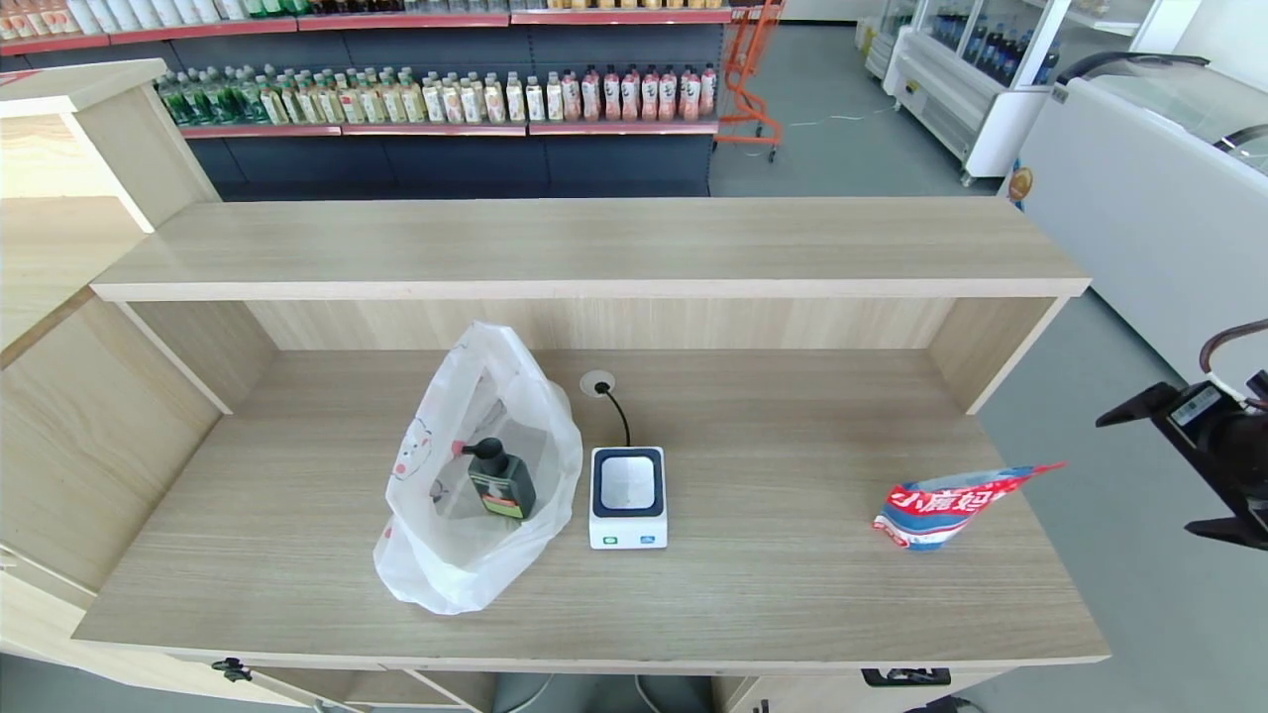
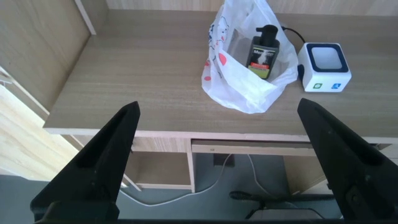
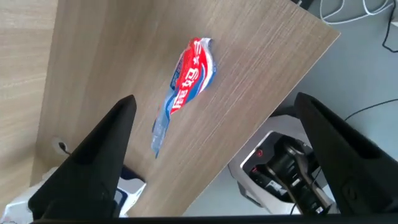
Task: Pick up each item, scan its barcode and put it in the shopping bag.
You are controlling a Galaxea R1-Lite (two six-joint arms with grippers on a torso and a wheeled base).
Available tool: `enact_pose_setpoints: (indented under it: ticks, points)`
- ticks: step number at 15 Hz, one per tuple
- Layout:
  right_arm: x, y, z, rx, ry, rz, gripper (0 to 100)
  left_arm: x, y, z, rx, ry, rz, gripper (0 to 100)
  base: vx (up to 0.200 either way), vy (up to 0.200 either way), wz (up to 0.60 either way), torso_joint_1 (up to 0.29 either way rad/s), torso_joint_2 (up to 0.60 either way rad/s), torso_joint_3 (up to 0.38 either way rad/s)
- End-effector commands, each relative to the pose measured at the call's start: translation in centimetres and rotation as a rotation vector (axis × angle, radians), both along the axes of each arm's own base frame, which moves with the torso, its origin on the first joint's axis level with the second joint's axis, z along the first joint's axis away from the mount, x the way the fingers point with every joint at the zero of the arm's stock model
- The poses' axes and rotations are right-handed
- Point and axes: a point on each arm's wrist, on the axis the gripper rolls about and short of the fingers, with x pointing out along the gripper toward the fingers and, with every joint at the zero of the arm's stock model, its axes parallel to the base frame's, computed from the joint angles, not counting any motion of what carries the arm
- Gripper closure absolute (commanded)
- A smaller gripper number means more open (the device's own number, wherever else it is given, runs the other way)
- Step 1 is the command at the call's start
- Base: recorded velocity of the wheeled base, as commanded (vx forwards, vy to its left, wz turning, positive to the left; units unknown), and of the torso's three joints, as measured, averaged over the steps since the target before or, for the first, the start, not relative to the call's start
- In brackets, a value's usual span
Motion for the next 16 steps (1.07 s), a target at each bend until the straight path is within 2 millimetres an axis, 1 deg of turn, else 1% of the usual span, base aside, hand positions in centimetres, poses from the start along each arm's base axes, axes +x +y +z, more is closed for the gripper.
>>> enact_pose_setpoints:
  ticks: [1, 2, 4, 6, 8, 12, 16]
  points:
    - [2.8, -0.3, -2.6, 0.018, 0.096, -0.01, 0, 0.0, 0.0, 0.0, 0.0, -0.001, 0.0, 0, 0.0, 0.0, 0.0, 0.0, 0.0, 0.0]
    - [3.5, -0.2, -3.5, 0.024, 0.128, -0.004, 0, 0.0, 0.0, 0.0, 0.0, -0.001, 0.0, 0, 0.0, 0.0, 0.0, 0.0, 0.0, 0.0]
    - [5.4, 0.2, -5.5, 0.02, 0.132, 0.015, 0, 0.0, 0.0, 0.0, 0.0, -0.001, 0.0, 0, 0.0, 0.0, 0.0, 0.0, 0.0, 0.0]
    - [7.1, 0.8, -7.0, 0.014, 0.117, 0.046, 0, 0.0, 0.0, 0.0, 0.0, -0.001, 0.0, 0, 0.0, 0.0, 0.0, 0.0, 0.0, 0.0]
    - [8.6, 1.9, -8.4, 0.005, 0.103, 0.086, 0, 0.0, 0.0, 0.0, 0.0, -0.001, 0.0, 0, 0.0, 0.0, 0.0, 0.0, 0.0, 0.0]
    - [10.3, 3.2, -10.1, -0.011, 0.089, 0.114, 0, 0.0, 0.0, 0.0, 0.0, -0.001, 0.0, 0, 0.0, 0.0, 0.0, 0.0, 0.0, 0.0]
    - [11.7, 3.5, -12.2, -0.049, 0.106, 0.135, 0, 0.0, 0.0, 0.0, 0.0, -0.001, 0.0, 0, 0.0, 0.0, 0.0, 0.0, 0.0, 0.0]
